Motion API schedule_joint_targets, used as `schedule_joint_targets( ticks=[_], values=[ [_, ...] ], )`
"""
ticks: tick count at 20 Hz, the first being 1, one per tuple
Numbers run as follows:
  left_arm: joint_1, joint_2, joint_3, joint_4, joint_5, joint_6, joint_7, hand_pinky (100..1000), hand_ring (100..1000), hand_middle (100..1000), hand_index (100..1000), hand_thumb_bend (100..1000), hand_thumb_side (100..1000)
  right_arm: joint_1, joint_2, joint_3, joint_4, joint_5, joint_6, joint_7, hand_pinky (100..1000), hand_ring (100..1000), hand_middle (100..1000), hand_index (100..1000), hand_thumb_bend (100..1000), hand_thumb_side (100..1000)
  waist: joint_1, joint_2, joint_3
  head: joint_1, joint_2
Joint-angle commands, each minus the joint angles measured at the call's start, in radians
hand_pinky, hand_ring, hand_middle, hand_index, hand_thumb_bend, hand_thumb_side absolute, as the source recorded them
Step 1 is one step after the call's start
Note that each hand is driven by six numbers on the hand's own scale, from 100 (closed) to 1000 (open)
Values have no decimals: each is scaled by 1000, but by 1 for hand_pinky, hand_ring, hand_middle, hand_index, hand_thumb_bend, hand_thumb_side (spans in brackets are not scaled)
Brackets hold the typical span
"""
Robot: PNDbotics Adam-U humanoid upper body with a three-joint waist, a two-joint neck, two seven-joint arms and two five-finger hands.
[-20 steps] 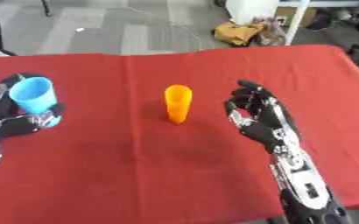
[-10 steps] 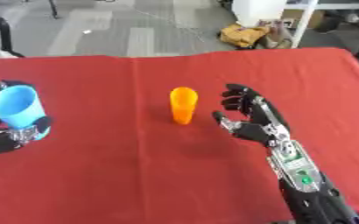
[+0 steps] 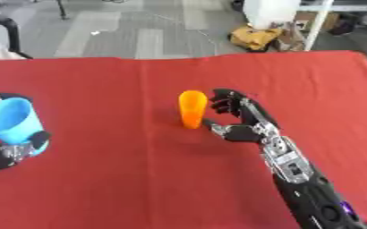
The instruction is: Pour the contents of one cup into another cup.
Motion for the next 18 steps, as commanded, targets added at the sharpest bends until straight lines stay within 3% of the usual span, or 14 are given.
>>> schedule_joint_targets(
  ticks=[1, 18],
  values=[
    [-7, -1, -5, -31, 5, 2, -10, 385, 490, 508, 690, 528, 100, -30, -27, 4, 19, 11, -5, 10, 774, 755, 732, 867, 423, 100, 2, -15, 8, -8, -13],
    [0, -8, -16, -45, 7, 11, -24, 386, 492, 509, 691, 531, 100, -65, -27, -3, 127, 73, -23, -23, 832, 820, 789, 878, 432, 100, -1, -14, 30, -11, -21]
  ],
)
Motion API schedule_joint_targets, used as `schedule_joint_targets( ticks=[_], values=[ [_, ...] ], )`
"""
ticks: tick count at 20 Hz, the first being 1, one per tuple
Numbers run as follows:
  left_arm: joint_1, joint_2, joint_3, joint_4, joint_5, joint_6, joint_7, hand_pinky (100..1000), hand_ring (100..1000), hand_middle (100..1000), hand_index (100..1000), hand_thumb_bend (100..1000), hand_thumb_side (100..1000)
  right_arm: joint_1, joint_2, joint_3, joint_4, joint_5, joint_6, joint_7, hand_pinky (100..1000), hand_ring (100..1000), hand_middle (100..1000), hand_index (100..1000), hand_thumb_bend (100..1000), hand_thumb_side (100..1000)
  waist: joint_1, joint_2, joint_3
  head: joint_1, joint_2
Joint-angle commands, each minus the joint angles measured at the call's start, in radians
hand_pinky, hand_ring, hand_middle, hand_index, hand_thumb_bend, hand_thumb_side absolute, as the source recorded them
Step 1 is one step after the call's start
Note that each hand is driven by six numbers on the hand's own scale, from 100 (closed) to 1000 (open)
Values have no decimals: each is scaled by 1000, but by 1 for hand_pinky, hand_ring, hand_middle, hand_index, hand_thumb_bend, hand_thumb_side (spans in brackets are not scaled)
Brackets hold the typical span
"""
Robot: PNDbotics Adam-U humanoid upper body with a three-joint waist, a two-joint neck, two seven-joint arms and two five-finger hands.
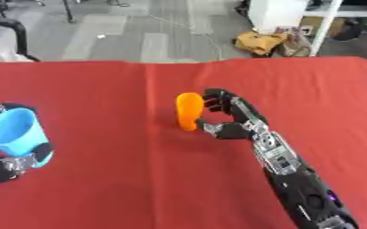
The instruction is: Pour the contents of one cup into another cup.
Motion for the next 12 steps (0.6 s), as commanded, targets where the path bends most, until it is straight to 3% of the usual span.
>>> schedule_joint_targets(
  ticks=[1, 12],
  values=[
    [-9, 5, -1, -20, 3, 0, -4, 386, 492, 509, 691, 530, 100, -14, -20, 0, 19, 21, -2, -12, 840, 828, 794, 881, 436, 100, 2, -15, 4, -1, -13],
    [-10, 3, -4, -18, 3, 0, -6, 386, 493, 509, 691, 531, 100, -31, -18, 3, 44, 28, -13, -8, 850, 834, 797, 889, 475, 100, 3, -14, 15, -2, -15]
  ],
)
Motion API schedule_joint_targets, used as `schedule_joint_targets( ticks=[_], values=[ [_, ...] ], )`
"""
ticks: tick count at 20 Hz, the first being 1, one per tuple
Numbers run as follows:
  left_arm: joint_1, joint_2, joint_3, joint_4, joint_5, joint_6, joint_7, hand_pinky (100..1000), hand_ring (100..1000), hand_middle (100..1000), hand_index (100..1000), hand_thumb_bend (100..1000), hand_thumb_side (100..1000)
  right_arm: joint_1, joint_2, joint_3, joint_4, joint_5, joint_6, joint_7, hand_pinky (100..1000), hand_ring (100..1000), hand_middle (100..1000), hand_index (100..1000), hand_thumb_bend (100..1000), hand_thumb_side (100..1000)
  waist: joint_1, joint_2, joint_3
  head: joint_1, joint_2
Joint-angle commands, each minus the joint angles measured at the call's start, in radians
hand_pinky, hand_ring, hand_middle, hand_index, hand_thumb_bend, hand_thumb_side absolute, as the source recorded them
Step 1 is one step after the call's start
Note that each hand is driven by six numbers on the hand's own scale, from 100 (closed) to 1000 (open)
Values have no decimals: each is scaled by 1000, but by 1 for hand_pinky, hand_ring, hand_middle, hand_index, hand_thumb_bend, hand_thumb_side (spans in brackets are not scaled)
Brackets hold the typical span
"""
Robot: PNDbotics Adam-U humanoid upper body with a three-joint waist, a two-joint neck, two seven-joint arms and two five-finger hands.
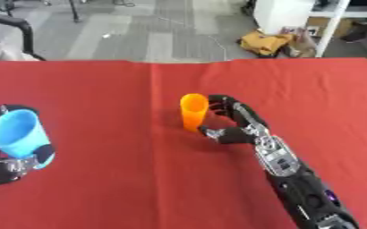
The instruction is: Pour the contents of one cup into another cup.
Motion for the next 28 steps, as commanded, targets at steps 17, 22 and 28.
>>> schedule_joint_targets(
  ticks=[17, 22, 28],
  values=[
    [-15, -3, -7, -18, 6, 3, -13, 386, 495, 511, 691, 528, 100, -63, -5, 4, 2, 3, -9, 16, 854, 834, 797, 897, 524, 100, 2, -9, 16, -10, -20],
    [-15, -5, -10, -20, 5, 5, -16, 386, 496, 511, 691, 528, 100, -76, 3, 8, 8, 3, -7, 24, 850, 826, 789, 897, 523, 100, 2, -7, 24, -14, -22],
    [-17, -8, -13, -23, 5, 6, -18, 386, 496, 511, 691, 527, 100, -87, 8, 11, 17, 2, -5, 32, 839, 811, 771, 896, 524, 100, 4, -2, 39, -18, -26]
  ],
)
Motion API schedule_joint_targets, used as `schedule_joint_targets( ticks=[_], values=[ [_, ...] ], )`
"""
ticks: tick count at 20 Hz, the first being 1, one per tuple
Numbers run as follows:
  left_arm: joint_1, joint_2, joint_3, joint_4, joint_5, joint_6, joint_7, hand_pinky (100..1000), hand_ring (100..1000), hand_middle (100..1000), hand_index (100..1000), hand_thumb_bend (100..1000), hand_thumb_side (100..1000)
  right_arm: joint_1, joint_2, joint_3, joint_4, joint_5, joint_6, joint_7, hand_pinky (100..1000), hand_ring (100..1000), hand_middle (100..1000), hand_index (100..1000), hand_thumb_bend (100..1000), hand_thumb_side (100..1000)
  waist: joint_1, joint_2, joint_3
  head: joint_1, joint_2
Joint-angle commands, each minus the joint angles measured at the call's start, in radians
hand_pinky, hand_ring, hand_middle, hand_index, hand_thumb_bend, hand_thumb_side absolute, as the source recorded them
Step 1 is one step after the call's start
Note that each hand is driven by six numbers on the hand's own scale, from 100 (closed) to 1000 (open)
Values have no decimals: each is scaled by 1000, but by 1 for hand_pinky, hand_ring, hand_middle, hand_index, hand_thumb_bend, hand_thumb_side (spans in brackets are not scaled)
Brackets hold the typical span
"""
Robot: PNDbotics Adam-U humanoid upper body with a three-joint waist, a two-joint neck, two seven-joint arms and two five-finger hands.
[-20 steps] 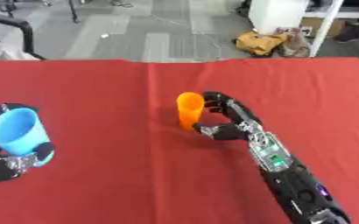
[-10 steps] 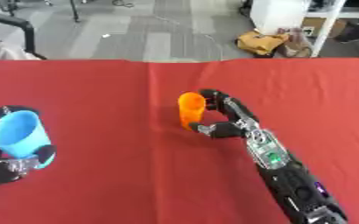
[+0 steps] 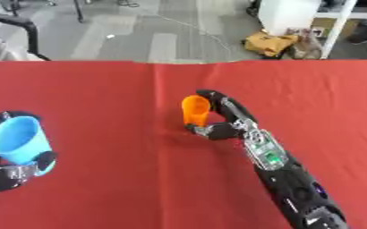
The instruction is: Pour the contents of one cup into another cup.
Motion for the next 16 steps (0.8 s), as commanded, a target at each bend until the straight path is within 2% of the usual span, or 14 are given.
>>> schedule_joint_targets(
  ticks=[1, 11, 16],
  values=[
    [-17, 5, -1, -23, 5, 0, -3, 386, 496, 511, 691, 528, 100, -26, -9, -1, -4, 1, -1, 6, 836, 806, 766, 895, 523, 100, 3, -13, 6, -5, -9],
    [-22, -4, -6, -24, 3, 2, -5, 386, 497, 511, 690, 525, 100, -47, 9, 4, 10, -3, 6, 11, 779, 745, 720, 871, 494, 100, 2, -3, 23, -10, -15],
    [-24, -7, -8, -25, 3, 3, -5, 386, 491, 511, 690, 522, 100, -53, 20, 6, 36, -15, 15, 10, 711, 686, 673, 848, 473, 100, 4, 5, 34, -12, -19]
  ],
)
